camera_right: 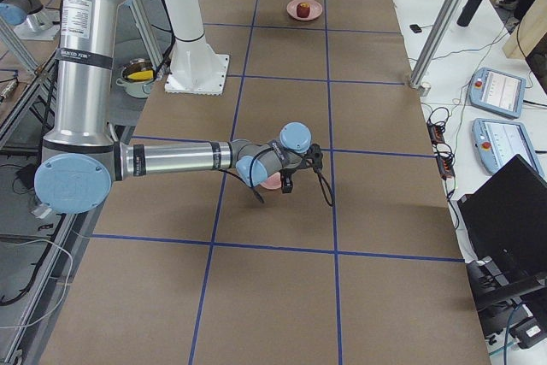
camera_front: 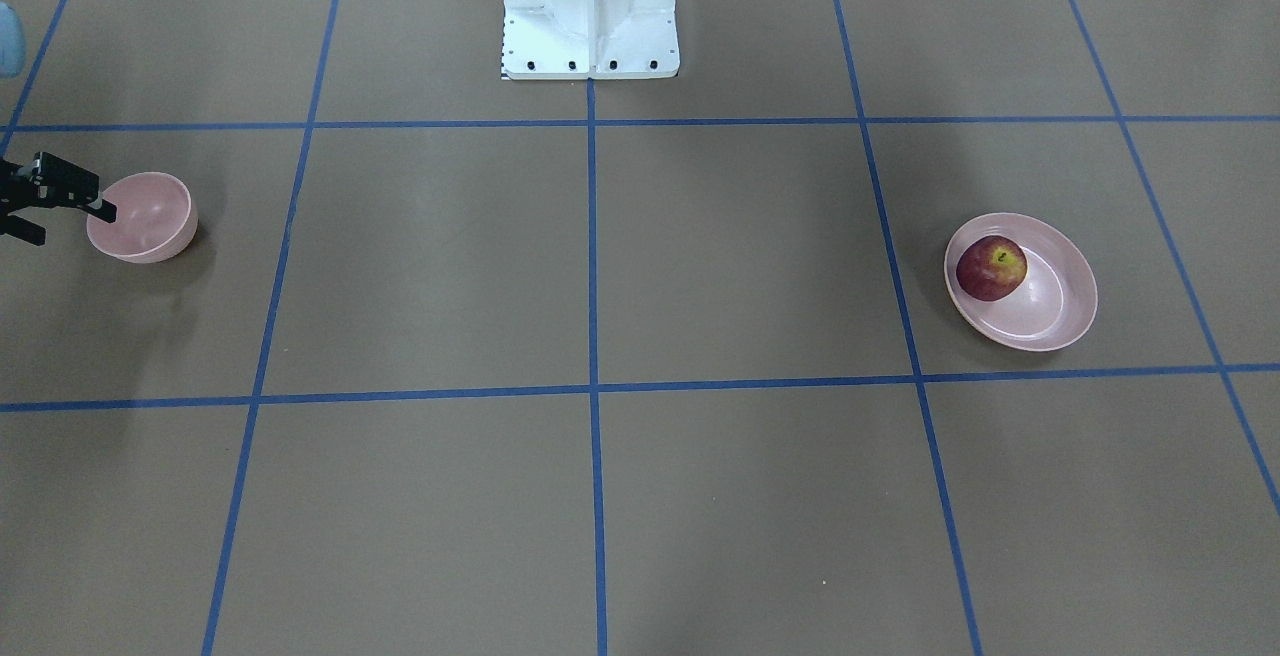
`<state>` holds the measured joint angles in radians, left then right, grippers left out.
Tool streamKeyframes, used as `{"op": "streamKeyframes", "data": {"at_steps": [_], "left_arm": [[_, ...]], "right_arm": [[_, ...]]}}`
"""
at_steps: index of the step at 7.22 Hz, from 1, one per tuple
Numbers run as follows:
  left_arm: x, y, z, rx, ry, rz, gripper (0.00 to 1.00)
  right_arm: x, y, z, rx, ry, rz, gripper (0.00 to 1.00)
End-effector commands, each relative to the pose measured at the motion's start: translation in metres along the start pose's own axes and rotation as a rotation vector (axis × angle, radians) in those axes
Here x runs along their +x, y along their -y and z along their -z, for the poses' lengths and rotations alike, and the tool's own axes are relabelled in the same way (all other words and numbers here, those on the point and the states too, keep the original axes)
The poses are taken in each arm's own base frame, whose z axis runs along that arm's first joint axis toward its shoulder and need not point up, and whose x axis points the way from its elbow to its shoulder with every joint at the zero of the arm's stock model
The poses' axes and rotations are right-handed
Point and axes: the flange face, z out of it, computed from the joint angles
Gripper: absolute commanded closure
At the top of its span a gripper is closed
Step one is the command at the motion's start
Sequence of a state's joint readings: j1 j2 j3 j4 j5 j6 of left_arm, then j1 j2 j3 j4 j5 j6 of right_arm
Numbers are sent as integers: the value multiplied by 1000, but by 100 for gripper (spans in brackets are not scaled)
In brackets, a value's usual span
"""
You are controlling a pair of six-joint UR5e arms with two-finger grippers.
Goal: Move apple from plate to bowl
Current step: 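Lower the right gripper onto the rim of the small pink bowl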
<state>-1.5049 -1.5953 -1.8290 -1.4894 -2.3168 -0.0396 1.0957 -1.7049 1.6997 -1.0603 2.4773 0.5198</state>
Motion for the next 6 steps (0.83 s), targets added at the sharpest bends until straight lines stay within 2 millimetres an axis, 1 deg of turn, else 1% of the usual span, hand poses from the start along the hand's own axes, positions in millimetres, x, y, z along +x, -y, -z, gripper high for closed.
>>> {"op": "streamKeyframes", "data": {"at_steps": [1, 2, 3, 4, 6], "left_arm": [[2, 0, 1, 3, -10, -3, 1], [2, 0, 1, 3, -9, -3, 1], [3, 0, 2, 5, -9, -5, 1], [5, 0, 4, 8, -11, -8, 1], [5, 0, 4, 8, -12, -8, 1]], "right_arm": [[0, -4, -21, -42, -7, 10, 0], [6, -5, -32, -63, -12, -1, 0], [6, -5, -35, -69, -12, -4, 23], [5, -5, -35, -68, -14, 5, 99], [7, -6, -35, -69, -14, 1, 100]]}}
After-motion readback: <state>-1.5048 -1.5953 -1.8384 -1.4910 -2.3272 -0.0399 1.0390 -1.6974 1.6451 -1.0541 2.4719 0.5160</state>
